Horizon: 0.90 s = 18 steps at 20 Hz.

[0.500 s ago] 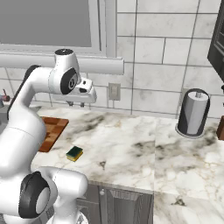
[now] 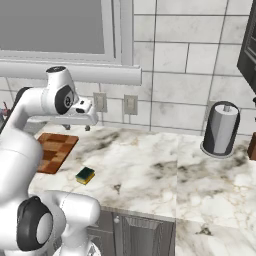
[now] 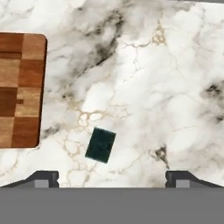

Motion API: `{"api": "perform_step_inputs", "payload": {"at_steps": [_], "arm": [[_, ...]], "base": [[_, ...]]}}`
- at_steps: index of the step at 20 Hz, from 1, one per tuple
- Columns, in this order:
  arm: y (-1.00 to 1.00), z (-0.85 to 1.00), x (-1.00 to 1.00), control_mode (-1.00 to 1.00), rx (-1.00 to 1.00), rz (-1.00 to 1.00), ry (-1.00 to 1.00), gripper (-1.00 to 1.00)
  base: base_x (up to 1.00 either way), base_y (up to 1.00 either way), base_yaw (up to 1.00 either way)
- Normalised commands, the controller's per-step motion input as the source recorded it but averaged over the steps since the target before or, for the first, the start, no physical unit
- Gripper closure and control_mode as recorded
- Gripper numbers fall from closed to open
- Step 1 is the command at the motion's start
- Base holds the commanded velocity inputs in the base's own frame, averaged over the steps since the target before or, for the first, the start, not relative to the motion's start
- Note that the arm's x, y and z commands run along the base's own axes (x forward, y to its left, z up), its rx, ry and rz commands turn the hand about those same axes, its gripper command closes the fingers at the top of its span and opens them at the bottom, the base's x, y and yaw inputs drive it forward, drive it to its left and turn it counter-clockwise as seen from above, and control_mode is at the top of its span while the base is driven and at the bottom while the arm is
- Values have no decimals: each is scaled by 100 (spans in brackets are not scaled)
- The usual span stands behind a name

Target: Pick up the sponge from the counter and clean the cutting board by briefly scrubbing or pressing down on the cutting board. Once finished, release the sponge.

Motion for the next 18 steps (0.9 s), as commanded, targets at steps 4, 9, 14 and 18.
{"api": "perform_step_inputs", "payload": {"at_steps": [4,9,14,18], "arm": [[40,-78,0,-100,0,-1,17,-100],[7,-70,0,-100,4,-1,15,-100],[-14,-52,0,-100,3,0,12,-100],[-28,-49,0,-100,7,-6,20,-100]], "base": [[0,0,0],[0,0,0],[0,0,0],[0,0,0]]}}
